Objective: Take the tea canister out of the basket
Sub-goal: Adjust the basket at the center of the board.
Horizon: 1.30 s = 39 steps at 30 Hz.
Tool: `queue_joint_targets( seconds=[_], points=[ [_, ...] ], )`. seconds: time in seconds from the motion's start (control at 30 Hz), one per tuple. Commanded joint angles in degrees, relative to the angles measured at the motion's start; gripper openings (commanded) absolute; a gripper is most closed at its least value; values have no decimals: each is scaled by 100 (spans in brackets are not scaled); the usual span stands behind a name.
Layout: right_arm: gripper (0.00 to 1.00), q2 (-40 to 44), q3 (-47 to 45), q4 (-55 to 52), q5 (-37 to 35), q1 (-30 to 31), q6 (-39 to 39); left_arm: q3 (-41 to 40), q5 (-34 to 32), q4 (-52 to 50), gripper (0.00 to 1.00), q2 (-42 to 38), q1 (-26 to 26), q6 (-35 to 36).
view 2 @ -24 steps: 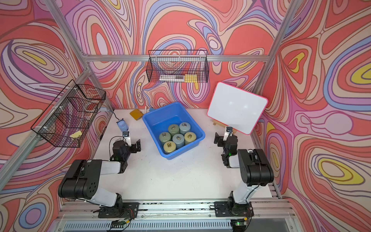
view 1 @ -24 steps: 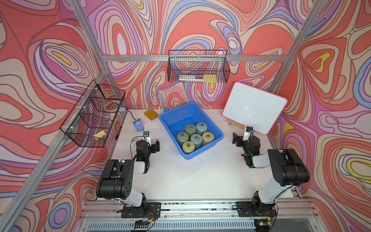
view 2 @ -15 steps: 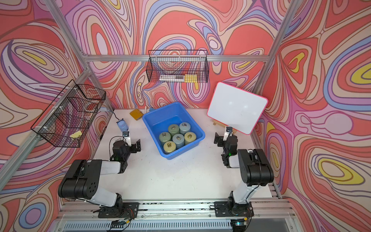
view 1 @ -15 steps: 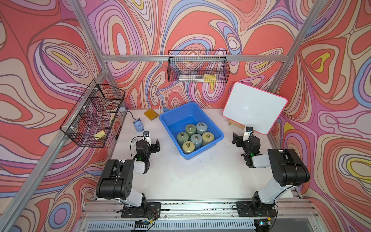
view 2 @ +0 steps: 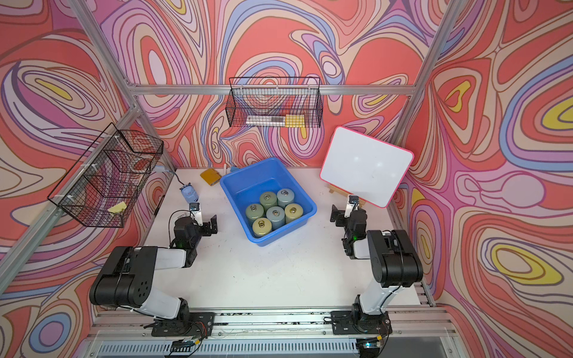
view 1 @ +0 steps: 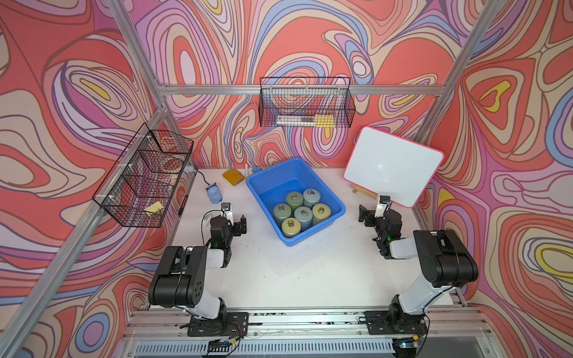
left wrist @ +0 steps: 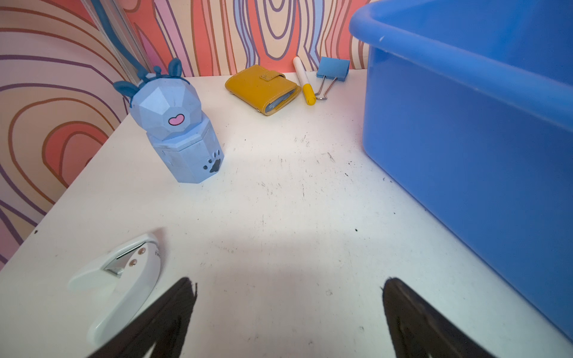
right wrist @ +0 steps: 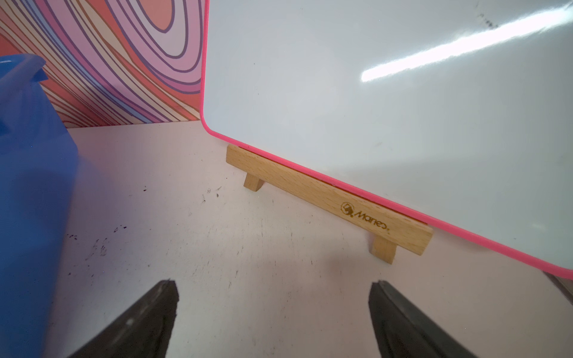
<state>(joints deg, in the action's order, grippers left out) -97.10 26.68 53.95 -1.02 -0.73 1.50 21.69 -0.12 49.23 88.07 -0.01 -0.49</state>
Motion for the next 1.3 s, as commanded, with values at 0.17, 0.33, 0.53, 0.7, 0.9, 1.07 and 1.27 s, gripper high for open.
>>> queue_joint_targets(
  seconds=[0.17, 0.33, 0.53, 0.7, 0.9, 1.07, 1.27],
  points=[
    [98, -11, 57, -29, 40, -6, -43, 19, 82, 60, 99, -9, 19, -34],
    [98, -13, 57, -33, 40, -6, -40, 20, 81, 60, 99, -9, 19, -31],
    [98, -16, 57, -30, 41, -1, -42, 23, 75, 60, 99, -7, 19, -37],
    [98, -11, 57, -30, 49, -6, -40, 27, 77, 51, 99, -5, 19, -30],
    [98, -9, 57, -33, 41, 1, -41, 22, 84, 43, 99, -9, 19, -34],
    [98, 121, -33, 41, -180, -5, 75, -12, -223, 80, 99, -53, 19, -148],
    [98, 1472, 360, -1837, -661, -11, 339, 105, -766, -1359, 99, -1653, 16, -490]
  ],
)
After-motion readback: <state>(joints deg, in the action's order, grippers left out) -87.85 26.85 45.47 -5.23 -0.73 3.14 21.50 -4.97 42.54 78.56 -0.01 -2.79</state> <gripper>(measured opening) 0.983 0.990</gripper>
